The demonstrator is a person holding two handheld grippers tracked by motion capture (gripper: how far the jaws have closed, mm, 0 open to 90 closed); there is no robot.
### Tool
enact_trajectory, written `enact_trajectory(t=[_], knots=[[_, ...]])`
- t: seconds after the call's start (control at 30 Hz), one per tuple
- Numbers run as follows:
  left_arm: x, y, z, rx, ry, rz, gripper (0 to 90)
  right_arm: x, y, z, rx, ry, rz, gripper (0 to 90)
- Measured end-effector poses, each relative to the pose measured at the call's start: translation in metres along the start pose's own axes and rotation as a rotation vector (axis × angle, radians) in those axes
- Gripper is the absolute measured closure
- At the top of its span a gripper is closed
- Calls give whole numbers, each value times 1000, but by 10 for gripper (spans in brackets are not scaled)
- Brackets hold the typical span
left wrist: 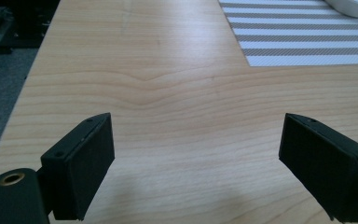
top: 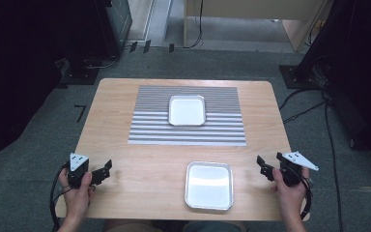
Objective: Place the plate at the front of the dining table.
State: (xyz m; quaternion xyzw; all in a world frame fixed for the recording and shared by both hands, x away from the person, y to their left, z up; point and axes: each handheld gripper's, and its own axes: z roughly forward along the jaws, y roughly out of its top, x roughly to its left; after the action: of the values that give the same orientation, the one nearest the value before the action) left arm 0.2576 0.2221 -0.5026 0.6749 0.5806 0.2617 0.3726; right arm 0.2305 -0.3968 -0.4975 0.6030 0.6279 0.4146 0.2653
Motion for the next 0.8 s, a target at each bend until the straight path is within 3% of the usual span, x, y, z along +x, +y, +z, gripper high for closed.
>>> enact_trajectory(t=[0.37,0.8], knots=[[26,-13,-8,20,26,-36,103,-15,-13,-12,13,-34,10,165],[41,-20,-18,45,54,2,103,-33,-33,-26,43,-78,25,166]])
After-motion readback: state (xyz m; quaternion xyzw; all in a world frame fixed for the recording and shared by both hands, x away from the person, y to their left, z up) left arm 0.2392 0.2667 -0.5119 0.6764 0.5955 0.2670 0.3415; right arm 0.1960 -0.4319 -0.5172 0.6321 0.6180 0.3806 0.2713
